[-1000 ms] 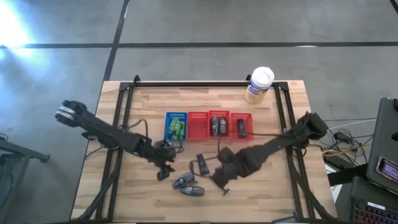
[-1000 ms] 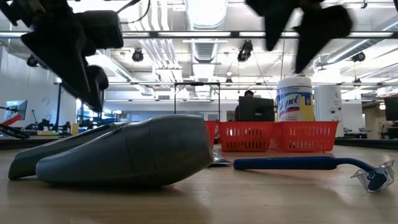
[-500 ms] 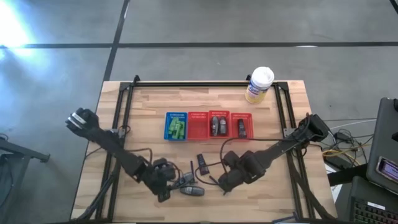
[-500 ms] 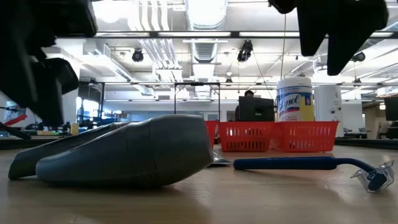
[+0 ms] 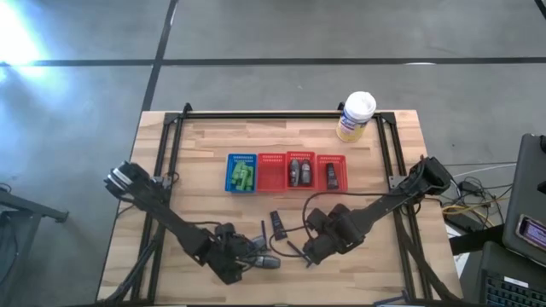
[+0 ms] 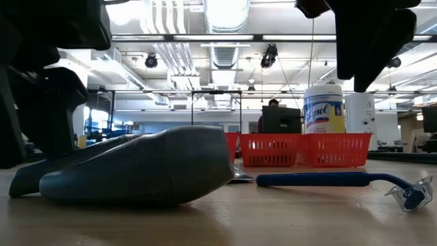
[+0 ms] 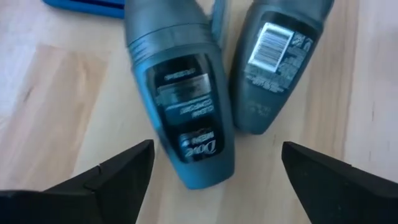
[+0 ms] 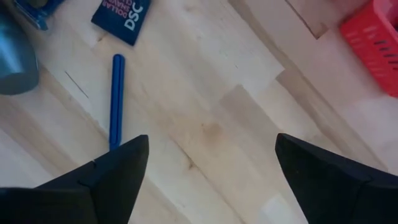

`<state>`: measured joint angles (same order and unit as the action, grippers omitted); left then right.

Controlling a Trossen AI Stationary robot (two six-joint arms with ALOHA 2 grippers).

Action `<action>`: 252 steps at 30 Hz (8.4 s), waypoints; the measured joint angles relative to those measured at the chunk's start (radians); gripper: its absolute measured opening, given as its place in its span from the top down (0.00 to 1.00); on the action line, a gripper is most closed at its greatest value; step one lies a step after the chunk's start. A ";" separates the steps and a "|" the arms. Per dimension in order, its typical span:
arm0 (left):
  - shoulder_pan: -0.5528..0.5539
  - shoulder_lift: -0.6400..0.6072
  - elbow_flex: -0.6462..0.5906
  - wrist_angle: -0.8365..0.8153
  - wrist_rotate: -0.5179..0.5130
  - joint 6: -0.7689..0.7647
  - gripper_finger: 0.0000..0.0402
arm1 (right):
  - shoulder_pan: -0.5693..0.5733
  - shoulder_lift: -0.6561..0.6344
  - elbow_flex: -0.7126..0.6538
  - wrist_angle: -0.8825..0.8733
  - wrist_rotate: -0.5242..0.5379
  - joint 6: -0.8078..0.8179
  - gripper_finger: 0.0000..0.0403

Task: Pick & Place Travel size toiletries
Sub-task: Put the gray deodorant into the middle red bin

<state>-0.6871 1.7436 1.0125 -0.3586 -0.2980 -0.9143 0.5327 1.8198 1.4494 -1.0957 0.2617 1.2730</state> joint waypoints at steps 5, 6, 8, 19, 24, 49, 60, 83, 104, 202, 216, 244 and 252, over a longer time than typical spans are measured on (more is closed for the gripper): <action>0.012 0.062 0.009 0.008 -0.027 0.005 0.13 | 0.000 0.000 0.000 0.004 0.004 -0.031 0.17; 0.014 0.068 0.009 0.009 -0.030 0.005 0.14 | 0.000 0.000 0.000 0.005 0.004 -0.032 0.17; 0.016 0.077 0.010 0.009 -0.037 0.002 0.17 | 0.000 0.000 0.000 0.007 0.004 -0.034 0.18; 0.034 0.072 0.000 0.011 -0.076 0.062 0.46 | 0.000 0.000 0.000 0.016 0.006 -0.049 0.22; 0.042 0.068 -0.001 0.013 -0.066 0.112 0.54 | -0.001 0.000 0.000 0.110 0.002 -0.110 0.24; 0.018 -0.385 -0.004 -0.204 -0.420 0.354 0.55 | -0.170 -0.102 0.000 0.658 0.004 0.068 0.27; 0.020 -0.386 -0.004 -0.129 -0.434 0.474 0.55 | -0.218 -0.085 0.000 0.800 -0.052 0.064 0.21; 0.083 -0.385 -0.003 0.059 -0.434 0.609 0.55 | -0.228 -0.083 0.000 0.825 -0.058 0.073 0.24; 0.110 -0.374 -0.003 0.097 -0.403 0.652 0.55 | -0.247 -0.083 0.000 0.823 -0.083 0.112 0.40; 0.157 -0.776 -0.307 -0.353 -0.340 0.080 0.31 | -0.529 -0.026 -0.003 0.174 0.350 0.011 0.52; 0.217 -0.780 -0.305 -0.352 -0.308 0.107 0.31 | -0.465 0.185 -0.002 0.218 0.471 0.033 0.48; 0.211 -0.778 -0.314 -0.338 -0.094 0.319 0.31 | -0.351 -0.131 -0.002 0.189 0.149 -0.259 0.12; 0.210 -0.778 -0.317 -0.334 -0.074 0.388 0.31 | -0.168 -0.046 -0.001 0.399 0.001 -0.157 0.15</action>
<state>-0.4770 0.9661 0.6951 -0.6926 -0.3717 -0.5265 0.3652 1.7739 1.4487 -0.6963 0.2622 1.1159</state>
